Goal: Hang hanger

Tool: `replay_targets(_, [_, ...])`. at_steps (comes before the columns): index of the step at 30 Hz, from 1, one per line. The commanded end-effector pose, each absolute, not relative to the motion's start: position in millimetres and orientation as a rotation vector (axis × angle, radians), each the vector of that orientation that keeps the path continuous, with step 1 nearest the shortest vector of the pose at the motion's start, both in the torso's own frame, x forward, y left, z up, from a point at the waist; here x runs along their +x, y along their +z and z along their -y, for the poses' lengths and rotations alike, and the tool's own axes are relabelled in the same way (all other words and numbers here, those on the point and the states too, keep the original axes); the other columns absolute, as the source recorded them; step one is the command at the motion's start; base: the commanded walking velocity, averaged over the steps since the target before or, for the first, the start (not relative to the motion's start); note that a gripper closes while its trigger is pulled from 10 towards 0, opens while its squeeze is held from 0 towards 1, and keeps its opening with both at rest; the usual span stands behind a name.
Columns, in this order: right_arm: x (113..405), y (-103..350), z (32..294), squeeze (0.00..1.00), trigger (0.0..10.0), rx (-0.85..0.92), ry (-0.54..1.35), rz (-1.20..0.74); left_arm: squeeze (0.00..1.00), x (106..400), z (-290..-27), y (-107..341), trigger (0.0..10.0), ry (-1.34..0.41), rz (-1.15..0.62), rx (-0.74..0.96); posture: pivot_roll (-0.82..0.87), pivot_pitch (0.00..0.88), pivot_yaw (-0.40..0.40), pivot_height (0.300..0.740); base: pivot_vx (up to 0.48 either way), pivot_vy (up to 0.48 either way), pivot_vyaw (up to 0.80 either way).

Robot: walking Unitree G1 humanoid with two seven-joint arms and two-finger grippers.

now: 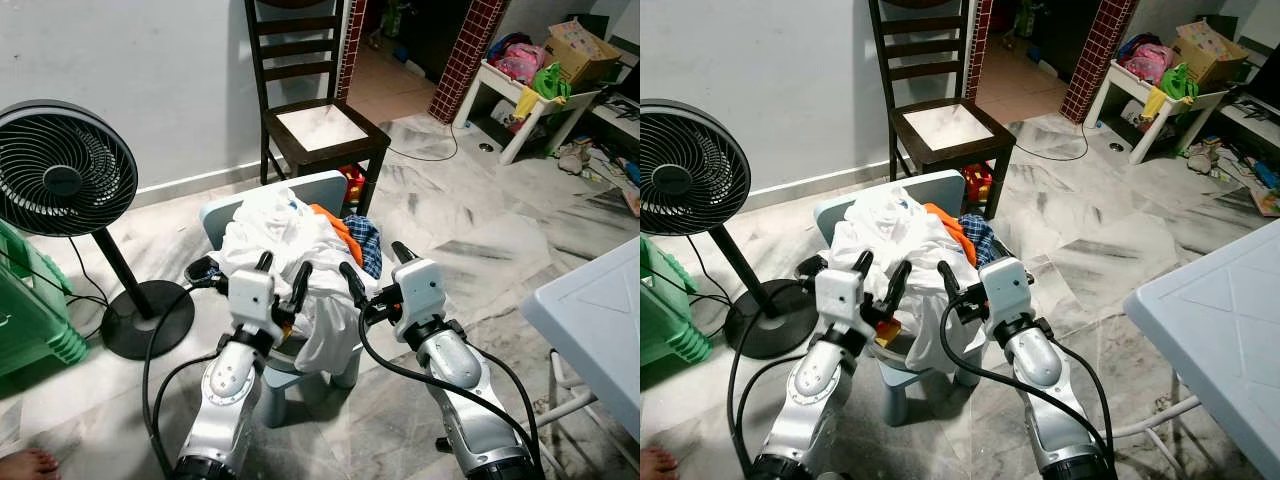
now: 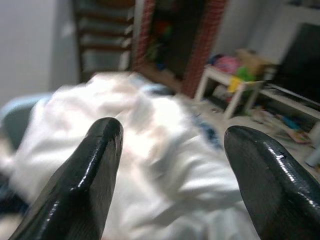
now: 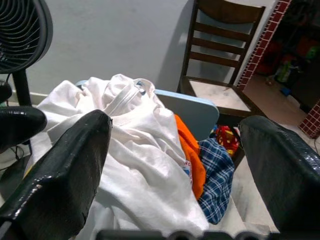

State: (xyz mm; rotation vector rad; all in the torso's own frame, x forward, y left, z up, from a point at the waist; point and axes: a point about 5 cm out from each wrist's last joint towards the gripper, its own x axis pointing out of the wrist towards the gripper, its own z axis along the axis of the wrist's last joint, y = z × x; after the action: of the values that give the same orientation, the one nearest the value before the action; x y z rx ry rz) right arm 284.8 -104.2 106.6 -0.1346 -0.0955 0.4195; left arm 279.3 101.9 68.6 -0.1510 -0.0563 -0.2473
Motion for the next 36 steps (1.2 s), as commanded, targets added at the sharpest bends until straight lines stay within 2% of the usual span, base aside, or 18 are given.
replay_targets(1, [286.4,105.7,106.1,0.0,10.0,-0.136,0.423,0.086,1.0,279.0,-94.0,62.9,10.0,-0.224,0.005,-0.217,0.0,0.08,-0.147,0.74,0.0,0.0,0.0])
replay_targets(11, [285.8,107.3,110.1,0.0,10.0,-0.145,0.423,0.088,1.0,289.7,-79.7,52.8,10.0,-0.228,-0.091,-0.324,-0.02,0.083,-0.154,0.74,0.0,0.0,0.0])
replay_targets(12, [285.4,107.4,110.6,0.0,10.0,-0.146,0.421,0.088,0.49,291.3,-78.5,53.1,10.0,-0.232,-0.095,-0.333,-0.03,0.083,-0.155,0.74,0.0,0.0,0.0])
replay_targets(13, [285.1,107.4,110.8,0.0,10.0,-0.146,0.421,0.088,0.49,292.6,-77.7,53.2,10.0,-0.234,-0.097,-0.339,-0.03,0.083,-0.155,0.74,0.0,0.0,0.0])
replay_targets(14, [284.2,107.4,111.8,0.0,10.0,-0.149,0.417,0.087,0.0,296.7,-76.5,53.4,10.0,-0.233,-0.105,-0.344,-0.04,0.083,-0.157,0.74,0.0,0.0,0.0])
replay_targets(29, [279.6,108.9,118.2,0.0,10.0,-0.167,0.406,0.084,0.0,313.1,-78.1,47.2,10.0,-0.174,-0.162,-0.439,-0.08,0.088,-0.167,0.74,0.0,0.0,0.0])
replay_targets(30, [279.4,109.0,118.7,0.0,10.0,-0.169,0.406,0.083,0.0,314.3,-77.9,47.2,7.8,-0.174,-0.164,-0.444,-0.09,0.087,-0.167,0.74,0.0,0.0,0.0])
replay_targets(31, [279.2,109.2,119.1,0.0,10.0,-0.171,0.405,0.083,0.0,315.6,-77.9,47.6,1.7,-0.175,-0.164,-0.447,-0.09,0.087,-0.167,0.74,0.0,0.0,0.0])
replay_targets(34, [279.1,109.4,119.4,0.0,10.0,-0.173,0.405,0.083,0.0,316.8,-77.9,48.0,1.7,-0.174,-0.165,-0.447,-0.09,0.087,-0.167,0.74,0.0,0.0,0.0])
replay_targets(35, [279.1,109.6,119.8,0.0,10.0,-0.174,0.404,0.083,0.0,318.0,-77.6,48.9,0.0,-0.174,-0.163,-0.45,-0.09,0.086,-0.166,0.74,0.0,0.0,0.0])
replay_targets(36, [278.9,109.8,120.0,0.0,10.0,-0.175,0.403,0.083,0.0,319.6,-77.1,50.3,0.0,-0.175,-0.16,-0.453,-0.1,0.085,-0.164,0.74,0.0,0.0,0.0])
